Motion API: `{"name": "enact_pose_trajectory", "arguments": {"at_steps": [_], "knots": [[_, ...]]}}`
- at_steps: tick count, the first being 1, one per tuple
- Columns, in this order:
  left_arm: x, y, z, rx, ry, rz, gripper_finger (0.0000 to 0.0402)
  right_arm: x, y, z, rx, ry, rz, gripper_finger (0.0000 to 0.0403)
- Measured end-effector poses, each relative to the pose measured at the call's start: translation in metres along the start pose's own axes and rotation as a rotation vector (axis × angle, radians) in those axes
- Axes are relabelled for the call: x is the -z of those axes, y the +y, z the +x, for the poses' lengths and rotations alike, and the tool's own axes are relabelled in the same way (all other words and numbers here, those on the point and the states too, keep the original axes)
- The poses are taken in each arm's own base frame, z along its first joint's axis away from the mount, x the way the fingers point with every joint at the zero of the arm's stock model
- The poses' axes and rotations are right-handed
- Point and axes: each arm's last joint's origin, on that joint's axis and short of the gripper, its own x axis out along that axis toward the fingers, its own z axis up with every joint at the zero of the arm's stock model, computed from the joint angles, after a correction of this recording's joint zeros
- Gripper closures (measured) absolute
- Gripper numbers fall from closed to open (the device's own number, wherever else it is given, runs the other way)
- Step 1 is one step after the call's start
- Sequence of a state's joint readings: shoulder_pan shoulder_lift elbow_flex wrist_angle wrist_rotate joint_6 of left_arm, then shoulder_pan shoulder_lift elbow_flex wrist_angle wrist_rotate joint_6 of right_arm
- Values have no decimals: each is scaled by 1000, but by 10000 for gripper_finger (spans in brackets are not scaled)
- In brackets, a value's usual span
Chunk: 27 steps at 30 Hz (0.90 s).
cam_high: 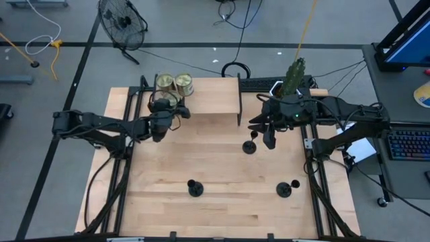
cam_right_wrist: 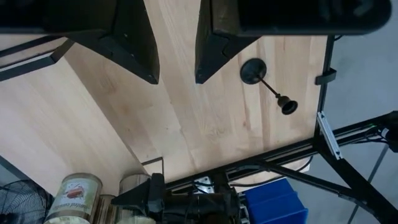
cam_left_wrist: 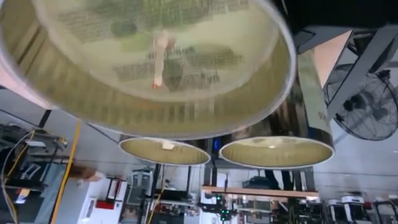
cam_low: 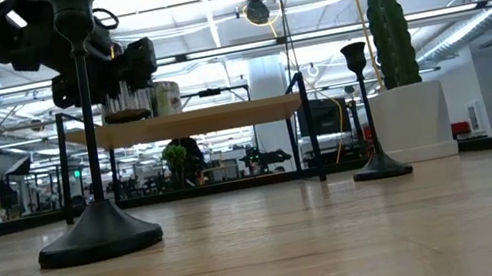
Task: Pick & Place candle stick holders
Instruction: Put the green scented candle on the shelf
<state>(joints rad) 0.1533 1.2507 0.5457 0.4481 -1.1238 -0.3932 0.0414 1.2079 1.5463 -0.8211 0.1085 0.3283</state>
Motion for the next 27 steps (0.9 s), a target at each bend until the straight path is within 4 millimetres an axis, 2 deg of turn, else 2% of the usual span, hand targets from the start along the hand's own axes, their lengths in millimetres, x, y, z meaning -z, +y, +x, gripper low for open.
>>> {"name": "enact_pose_trajectory", "arguments": {"at_steps": [3, 11, 19, 27], "knots": [[0, 2, 5, -27, -4, 3, 19, 0, 0, 0, 0, 0, 0, 309], [-1, 6, 11, -37, -1, 15, 48, 0, 0, 0, 0, 0, 0, 309], [-2, 7, 17, 13, 24, 3, 7, 0, 0, 0, 0, 0, -2, 309], [-5, 7, 18, 8, 3, -11, 21, 0, 0, 0, 0, 0, -1, 308]]}}
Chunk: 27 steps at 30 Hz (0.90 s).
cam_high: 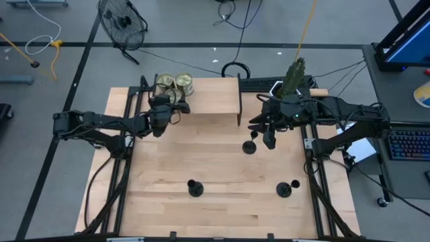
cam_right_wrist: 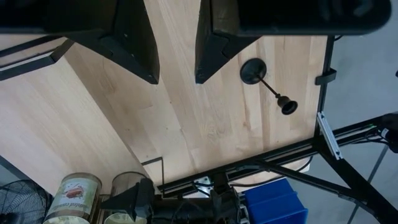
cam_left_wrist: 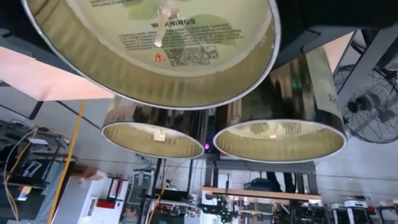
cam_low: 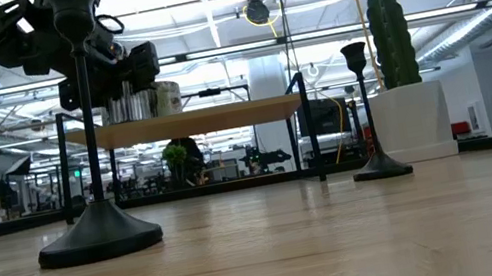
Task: Pick & Place candle stick holders
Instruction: Put the green scented candle on the shelf, then put the bottom left black candle holder on the shelf
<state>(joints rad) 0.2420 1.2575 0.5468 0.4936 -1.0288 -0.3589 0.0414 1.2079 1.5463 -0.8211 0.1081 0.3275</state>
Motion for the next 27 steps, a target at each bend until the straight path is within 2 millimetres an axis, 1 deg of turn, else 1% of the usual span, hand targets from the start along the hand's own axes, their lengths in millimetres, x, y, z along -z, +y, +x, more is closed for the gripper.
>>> {"name": "enact_pose_trajectory", "arguments": {"at_steps": [14, 27], "knots": [[-14, -4, -1, 20, -85, 35, 28, 0, 0, 0, 0, 0, 0, 308], [-27, -4, -3, -25, -172, 76, 23, 0, 0, 0, 0, 0, -2, 308]]}}
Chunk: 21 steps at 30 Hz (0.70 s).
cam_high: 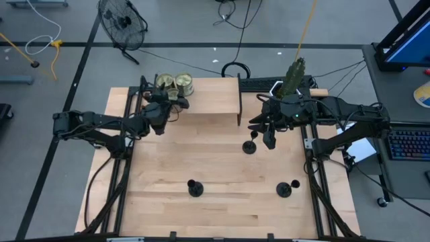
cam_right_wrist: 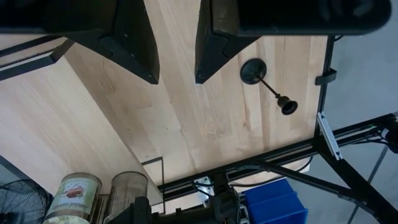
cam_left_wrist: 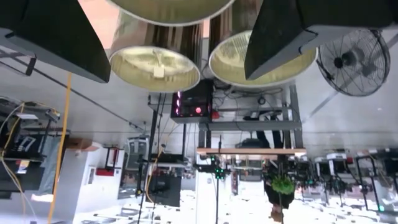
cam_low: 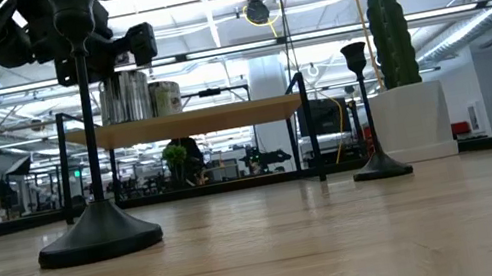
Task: Pick & Place candle stick holders
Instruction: Put the bottom left black candle holder on the shelf
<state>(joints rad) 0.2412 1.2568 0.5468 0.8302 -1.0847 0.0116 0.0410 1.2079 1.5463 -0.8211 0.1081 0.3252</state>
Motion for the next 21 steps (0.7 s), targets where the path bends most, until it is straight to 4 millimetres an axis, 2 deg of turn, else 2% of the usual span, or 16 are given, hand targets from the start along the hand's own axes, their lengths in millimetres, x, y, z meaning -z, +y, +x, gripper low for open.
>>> {"name": "enact_pose_trajectory", "arguments": {"at_steps": [9, 16, 21], "knots": [[-14, 0, -10, 21, -42, 37, 23, 1, 0, 0, 3, 8, -25, 307], [-38, 9, -28, 35, -79, 9, 23, 4, -4, -1, 92, 22, -39, 307], [-52, 13, -44, 93, -97, -21, 23, 7, -7, -8, 121, 34, -71, 308]]}}
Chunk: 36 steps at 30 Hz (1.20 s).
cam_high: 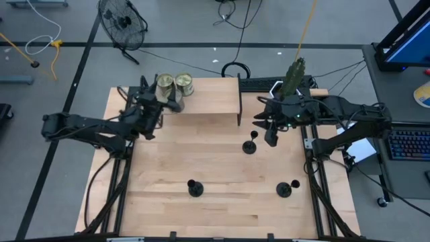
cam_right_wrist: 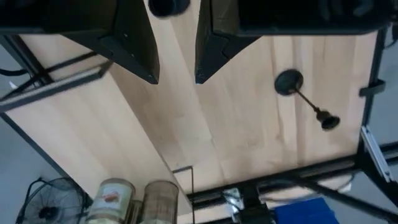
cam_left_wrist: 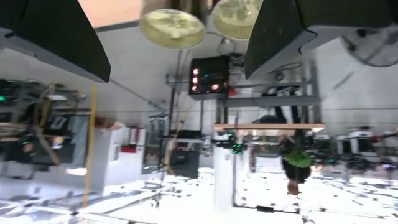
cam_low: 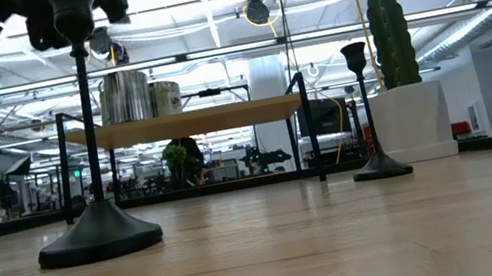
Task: Pick & Place candle stick holders
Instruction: Put the bottom left black candle holder on the shelf
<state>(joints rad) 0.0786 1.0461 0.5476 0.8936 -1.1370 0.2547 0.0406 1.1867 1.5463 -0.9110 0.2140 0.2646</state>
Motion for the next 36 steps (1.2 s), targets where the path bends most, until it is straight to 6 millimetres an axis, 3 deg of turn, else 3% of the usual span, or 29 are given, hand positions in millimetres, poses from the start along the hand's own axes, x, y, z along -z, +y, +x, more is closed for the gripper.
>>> {"name": "enact_pose_trajectory", "arguments": {"at_steps": [8, 13, 21, 27, 36], "knots": [[-12, -6, -29, 133, 2, -17, 23, 21, -10, -17, -20, -66, 26, 307], [-21, -13, -47, 183, 24, 1, 23, 56, -17, -12, -52, -144, 88, 309], [-58, -30, -71, 337, 50, 55, 23, 112, -29, 3, -94, -238, 206, 309], [-79, -36, -85, 432, 112, 46, 23, 143, -37, 5, -128, -309, 270, 308], [-84, -51, -106, 637, 196, 4, 23, 164, -45, -3, -146, -354, 296, 308]]}}
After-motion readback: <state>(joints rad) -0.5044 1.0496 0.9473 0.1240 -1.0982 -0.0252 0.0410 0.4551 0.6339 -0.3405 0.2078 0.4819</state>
